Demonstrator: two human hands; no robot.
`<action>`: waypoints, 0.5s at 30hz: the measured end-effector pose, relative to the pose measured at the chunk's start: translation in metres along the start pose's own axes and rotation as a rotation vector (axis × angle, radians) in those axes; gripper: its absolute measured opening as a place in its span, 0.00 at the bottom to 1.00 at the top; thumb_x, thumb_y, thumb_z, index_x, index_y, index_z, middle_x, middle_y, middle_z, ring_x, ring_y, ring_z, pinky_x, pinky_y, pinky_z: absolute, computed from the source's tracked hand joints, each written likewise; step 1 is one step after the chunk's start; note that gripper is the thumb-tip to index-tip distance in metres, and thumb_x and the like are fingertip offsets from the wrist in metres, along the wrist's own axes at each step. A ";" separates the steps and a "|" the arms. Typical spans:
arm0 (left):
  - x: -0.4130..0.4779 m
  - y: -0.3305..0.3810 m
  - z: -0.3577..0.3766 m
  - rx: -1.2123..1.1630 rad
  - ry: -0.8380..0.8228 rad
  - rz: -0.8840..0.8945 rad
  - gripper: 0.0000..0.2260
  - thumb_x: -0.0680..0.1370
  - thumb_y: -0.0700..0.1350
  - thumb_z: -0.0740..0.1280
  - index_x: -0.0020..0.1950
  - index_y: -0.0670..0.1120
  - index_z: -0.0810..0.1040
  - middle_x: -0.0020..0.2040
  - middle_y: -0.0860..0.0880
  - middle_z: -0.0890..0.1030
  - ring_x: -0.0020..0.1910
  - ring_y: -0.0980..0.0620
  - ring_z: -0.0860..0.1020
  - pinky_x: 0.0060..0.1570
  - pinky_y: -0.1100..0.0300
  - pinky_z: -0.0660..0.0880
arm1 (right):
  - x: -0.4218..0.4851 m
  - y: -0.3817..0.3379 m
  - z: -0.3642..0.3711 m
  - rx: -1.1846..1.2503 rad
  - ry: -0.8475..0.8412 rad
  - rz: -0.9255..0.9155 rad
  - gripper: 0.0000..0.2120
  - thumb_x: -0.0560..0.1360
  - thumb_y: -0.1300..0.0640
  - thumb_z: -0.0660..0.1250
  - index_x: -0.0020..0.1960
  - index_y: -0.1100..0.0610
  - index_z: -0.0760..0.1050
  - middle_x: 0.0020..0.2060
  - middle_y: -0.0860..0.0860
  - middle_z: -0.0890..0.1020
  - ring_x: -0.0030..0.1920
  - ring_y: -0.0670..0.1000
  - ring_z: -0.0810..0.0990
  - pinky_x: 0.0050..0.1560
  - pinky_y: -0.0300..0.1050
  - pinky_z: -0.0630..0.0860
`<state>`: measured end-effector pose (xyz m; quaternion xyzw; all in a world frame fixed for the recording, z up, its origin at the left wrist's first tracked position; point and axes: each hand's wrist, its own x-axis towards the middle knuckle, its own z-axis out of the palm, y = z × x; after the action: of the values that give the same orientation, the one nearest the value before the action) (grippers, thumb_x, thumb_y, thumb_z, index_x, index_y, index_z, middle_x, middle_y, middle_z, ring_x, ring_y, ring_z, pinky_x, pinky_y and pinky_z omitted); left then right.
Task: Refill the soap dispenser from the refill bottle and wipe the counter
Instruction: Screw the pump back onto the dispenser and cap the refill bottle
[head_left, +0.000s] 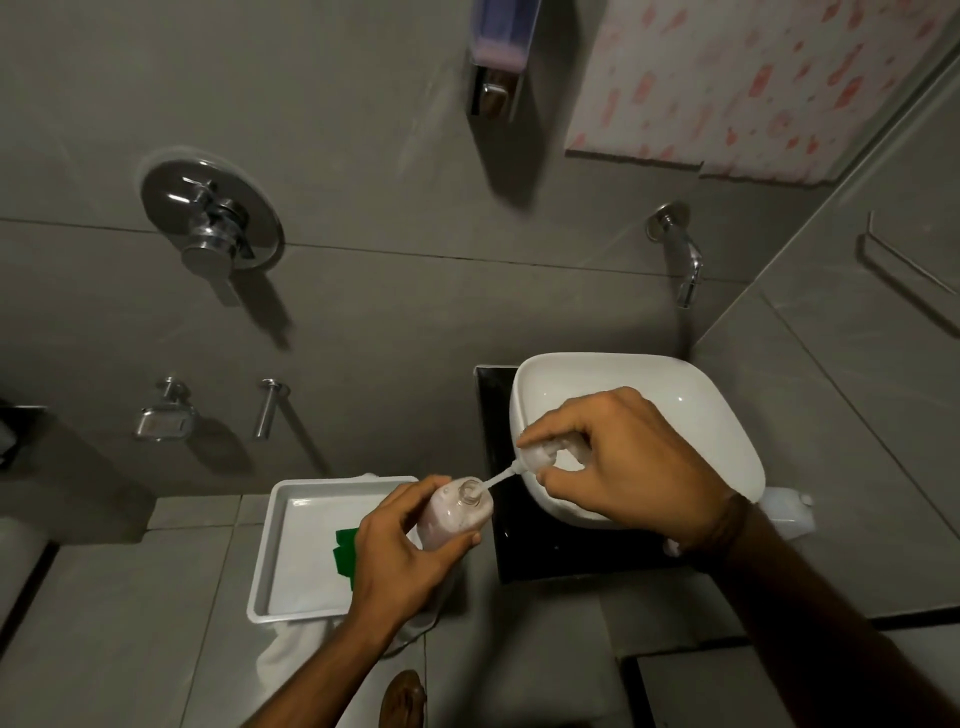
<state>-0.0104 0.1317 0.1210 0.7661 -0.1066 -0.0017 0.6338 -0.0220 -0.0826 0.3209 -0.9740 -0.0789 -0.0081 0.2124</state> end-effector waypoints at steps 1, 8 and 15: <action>0.001 0.000 -0.001 0.004 -0.002 0.001 0.28 0.66 0.49 0.85 0.64 0.56 0.82 0.60 0.56 0.85 0.60 0.54 0.84 0.58 0.63 0.82 | 0.005 -0.003 0.004 -0.035 -0.028 -0.012 0.15 0.70 0.52 0.75 0.56 0.44 0.86 0.49 0.40 0.87 0.45 0.40 0.81 0.50 0.30 0.75; 0.012 0.015 -0.005 -0.001 0.003 0.029 0.27 0.65 0.51 0.85 0.63 0.55 0.83 0.55 0.59 0.85 0.56 0.54 0.84 0.53 0.63 0.82 | 0.038 -0.016 0.049 -0.041 -0.040 -0.022 0.20 0.67 0.49 0.78 0.58 0.44 0.81 0.51 0.42 0.86 0.50 0.45 0.84 0.53 0.43 0.83; 0.021 0.021 -0.013 -0.018 0.042 0.054 0.28 0.67 0.48 0.85 0.65 0.49 0.83 0.58 0.51 0.85 0.57 0.50 0.84 0.55 0.63 0.83 | 0.029 0.001 0.088 0.469 0.077 0.134 0.20 0.68 0.54 0.81 0.58 0.46 0.83 0.51 0.40 0.85 0.52 0.45 0.84 0.52 0.43 0.85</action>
<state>0.0086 0.1376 0.1464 0.7570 -0.1139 0.0303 0.6427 0.0053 -0.0423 0.2418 -0.9001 -0.0055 -0.0123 0.4354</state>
